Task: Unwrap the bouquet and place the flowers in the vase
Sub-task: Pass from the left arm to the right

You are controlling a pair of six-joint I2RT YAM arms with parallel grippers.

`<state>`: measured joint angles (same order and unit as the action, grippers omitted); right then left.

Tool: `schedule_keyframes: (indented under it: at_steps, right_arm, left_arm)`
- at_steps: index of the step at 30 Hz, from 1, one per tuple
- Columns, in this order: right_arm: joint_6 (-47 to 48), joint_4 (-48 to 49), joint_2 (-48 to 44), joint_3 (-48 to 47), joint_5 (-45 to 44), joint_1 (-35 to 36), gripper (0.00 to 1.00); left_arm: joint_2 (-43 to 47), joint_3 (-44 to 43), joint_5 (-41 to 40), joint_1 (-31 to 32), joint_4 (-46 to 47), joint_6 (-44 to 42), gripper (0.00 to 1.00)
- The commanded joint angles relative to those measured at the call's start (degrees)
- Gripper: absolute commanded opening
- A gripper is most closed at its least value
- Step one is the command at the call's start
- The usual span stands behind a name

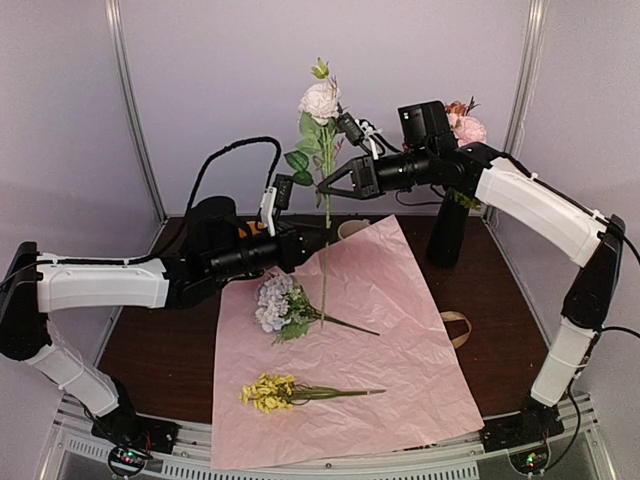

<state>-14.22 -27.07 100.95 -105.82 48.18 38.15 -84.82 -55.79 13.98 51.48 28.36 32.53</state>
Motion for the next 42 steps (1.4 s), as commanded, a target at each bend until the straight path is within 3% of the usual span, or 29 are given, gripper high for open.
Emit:
schedule_keyframes:
  at_steps: [1,4,17,27,31,33,37,42]
  right_arm:
    - [-0.8,3.0,-0.2,-1.9,1.7,-1.2,0.0]
    - [-0.5,3.0,-1.3,-3.3,1.9,-2.5,0.0]
    - [1.6,3.2,-9.7,-5.8,6.2,-16.8,0.0]
    - [10.8,4.9,-22.0,5.7,12.2,-33.4,0.0]
    - [20.3,-0.5,-25.1,8.9,15.2,-38.4,0.0]
    - [33.4,-9.1,-26.2,8.4,17.6,-39.4,0.0]
    - [54.6,-24.5,-27.3,7.1,13.5,-39.8,0.0]
    - [60.2,-23.8,-27.0,8.6,13.0,-41.1,0.0]
  left_arm:
    - [-0.3,-2.0,-1.0,0.3,-0.6,-1.8,0.27]
    - [-1.1,-1.9,-1.2,0.2,-1.4,-2.8,0.36]
    - [-6.2,-4.2,0.5,0.2,-0.1,-2.7,0.36]
    - [-8.0,-6.3,1.4,0.2,-1.5,-2.8,0.36]
    - [-8.8,-7.4,2.0,0.2,-2.3,-2.9,0.36]
    - [-9.0,-8.1,2.3,0.2,-3.2,-2.9,0.36]
    - [-8.8,-9.0,2.2,0.2,-4.6,-2.9,0.36]
    - [-8.7,-9.5,2.3,0.3,-6.4,-2.6,0.36]
